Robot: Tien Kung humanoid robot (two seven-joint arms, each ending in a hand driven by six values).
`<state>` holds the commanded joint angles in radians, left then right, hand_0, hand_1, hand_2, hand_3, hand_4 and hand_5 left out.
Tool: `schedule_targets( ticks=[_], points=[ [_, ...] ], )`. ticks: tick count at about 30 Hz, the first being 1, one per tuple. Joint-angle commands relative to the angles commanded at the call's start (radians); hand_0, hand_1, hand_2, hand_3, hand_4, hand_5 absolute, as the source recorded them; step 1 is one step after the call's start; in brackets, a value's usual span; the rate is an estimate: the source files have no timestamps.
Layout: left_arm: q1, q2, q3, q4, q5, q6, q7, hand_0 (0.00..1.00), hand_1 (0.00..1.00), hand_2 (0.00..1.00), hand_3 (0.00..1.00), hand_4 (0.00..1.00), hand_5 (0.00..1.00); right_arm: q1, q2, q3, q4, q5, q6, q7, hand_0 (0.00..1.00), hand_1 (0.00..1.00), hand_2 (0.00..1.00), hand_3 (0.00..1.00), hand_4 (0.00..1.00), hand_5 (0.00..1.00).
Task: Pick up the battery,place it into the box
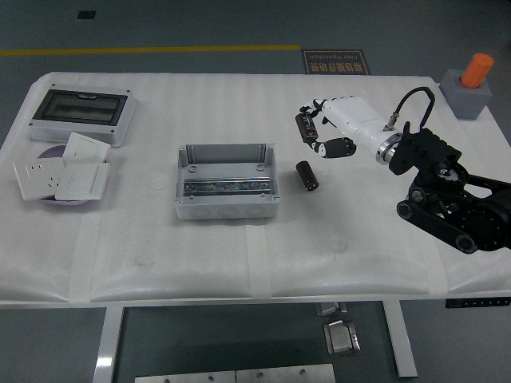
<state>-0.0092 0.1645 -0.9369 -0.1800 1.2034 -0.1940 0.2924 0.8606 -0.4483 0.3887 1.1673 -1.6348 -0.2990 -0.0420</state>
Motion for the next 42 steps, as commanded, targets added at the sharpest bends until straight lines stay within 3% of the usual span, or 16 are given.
schedule_targets(
  ticks=[6,15,16,21,22,25,31,36,42],
  points=[
    [0.008,0.003,-0.023,0.0,0.02,-0.002,0.009,0.609,0.648,0.427,0.491,0.453,0.438,-0.06,0.084,0.03,0.108,0.049,-0.002,0.003,0.657,0.56,0.673,0.699,0.455,0.16],
    [0.008,0.006,-0.016,0.0,0.012,-0.004,0.01,0.61,0.648,0.427,0.491,0.454,0.44,-0.068,0.131,-0.018,0.063,0.021,0.018,-0.015,0.667,0.581,0.684,0.7,0.497,0.183],
    [0.008,0.006,-0.014,0.0,0.011,-0.004,0.01,0.61,0.648,0.427,0.491,0.456,0.44,-0.067,0.132,-0.02,0.059,0.016,0.018,-0.016,0.854,0.782,0.845,0.908,0.736,0.324],
    [0.008,0.007,-0.009,0.0,0.006,-0.005,0.01,0.61,0.648,0.427,0.491,0.456,0.44,-0.064,0.137,-0.031,0.044,0.001,0.021,-0.021,0.854,0.782,0.845,0.908,0.736,0.324],
    [0.007,0.007,-0.008,0.0,0.005,-0.005,0.01,0.61,0.648,0.425,0.49,0.457,0.441,-0.063,0.138,-0.033,0.041,-0.001,0.021,-0.021,0.998,0.933,0.978,0.998,0.871,0.392],
    [0.006,0.007,-0.005,0.0,0.002,-0.006,0.01,0.61,0.648,0.425,0.49,0.457,0.441,-0.061,0.139,-0.042,0.036,-0.005,0.022,-0.023,0.998,0.933,0.978,0.998,0.871,0.392],
    [0.004,0.007,-0.004,0.0,0.0,-0.005,0.009,0.61,0.648,0.424,0.484,0.455,0.442,-0.053,0.129,-0.058,0.027,-0.011,0.022,-0.023,0.998,0.939,0.987,0.998,0.911,0.412],
    [0.0,0.007,0.0,0.0,-0.007,-0.003,0.006,0.61,0.648,0.42,0.482,0.454,0.441,-0.027,0.07,-0.081,-0.005,-0.02,0.022,-0.02,0.998,0.942,0.984,0.998,0.934,0.427],
    [-0.001,0.008,-0.001,0.0,-0.006,-0.001,0.006,0.61,0.647,0.422,0.482,0.451,0.439,0.044,-0.002,-0.184,-0.082,0.003,0.025,-0.002,0.998,0.922,0.954,0.998,0.941,0.442]
  ],
)
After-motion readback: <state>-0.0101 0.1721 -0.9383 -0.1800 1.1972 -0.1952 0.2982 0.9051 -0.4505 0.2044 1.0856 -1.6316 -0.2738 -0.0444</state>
